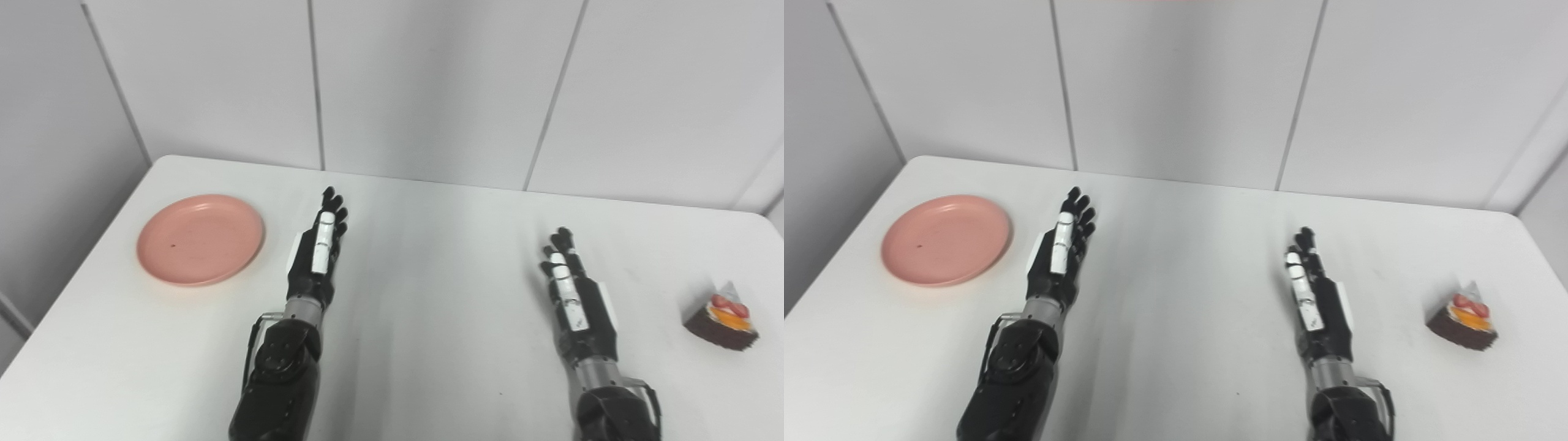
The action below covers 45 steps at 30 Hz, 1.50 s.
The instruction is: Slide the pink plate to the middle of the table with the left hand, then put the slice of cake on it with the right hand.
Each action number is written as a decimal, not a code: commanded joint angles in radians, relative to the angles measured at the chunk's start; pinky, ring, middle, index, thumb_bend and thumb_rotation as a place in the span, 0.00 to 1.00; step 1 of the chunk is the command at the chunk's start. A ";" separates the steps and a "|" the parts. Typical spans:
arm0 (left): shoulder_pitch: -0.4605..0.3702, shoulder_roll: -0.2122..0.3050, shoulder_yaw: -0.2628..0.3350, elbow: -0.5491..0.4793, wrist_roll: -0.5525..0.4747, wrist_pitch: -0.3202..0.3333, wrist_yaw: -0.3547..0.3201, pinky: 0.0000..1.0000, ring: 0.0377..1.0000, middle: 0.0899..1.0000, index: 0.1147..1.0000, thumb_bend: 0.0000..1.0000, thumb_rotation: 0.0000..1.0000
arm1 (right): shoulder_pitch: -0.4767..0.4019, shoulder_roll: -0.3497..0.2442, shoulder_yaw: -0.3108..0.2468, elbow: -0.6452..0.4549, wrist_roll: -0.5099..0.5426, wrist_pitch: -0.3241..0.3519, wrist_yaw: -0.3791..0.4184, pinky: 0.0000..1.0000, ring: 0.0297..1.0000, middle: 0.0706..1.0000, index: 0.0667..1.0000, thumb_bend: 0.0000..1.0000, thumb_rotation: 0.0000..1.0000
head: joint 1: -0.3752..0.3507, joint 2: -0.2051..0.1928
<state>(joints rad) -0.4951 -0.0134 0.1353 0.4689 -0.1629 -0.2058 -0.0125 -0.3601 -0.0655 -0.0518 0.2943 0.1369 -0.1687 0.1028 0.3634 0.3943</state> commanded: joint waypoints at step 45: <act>-0.027 0.387 0.254 -0.004 0.098 -0.084 0.289 0.93 0.78 0.78 0.79 0.80 1.00 | 0.034 -0.021 -0.013 -0.164 0.063 0.074 0.026 1.00 1.00 1.00 1.00 0.40 0.88 | 0.090 -0.030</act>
<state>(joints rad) -0.5111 0.3308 0.3881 0.4711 -0.0937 -0.2817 0.2643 -0.3079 -0.0815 -0.0607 0.1624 0.1978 -0.0910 0.1248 0.4541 0.3636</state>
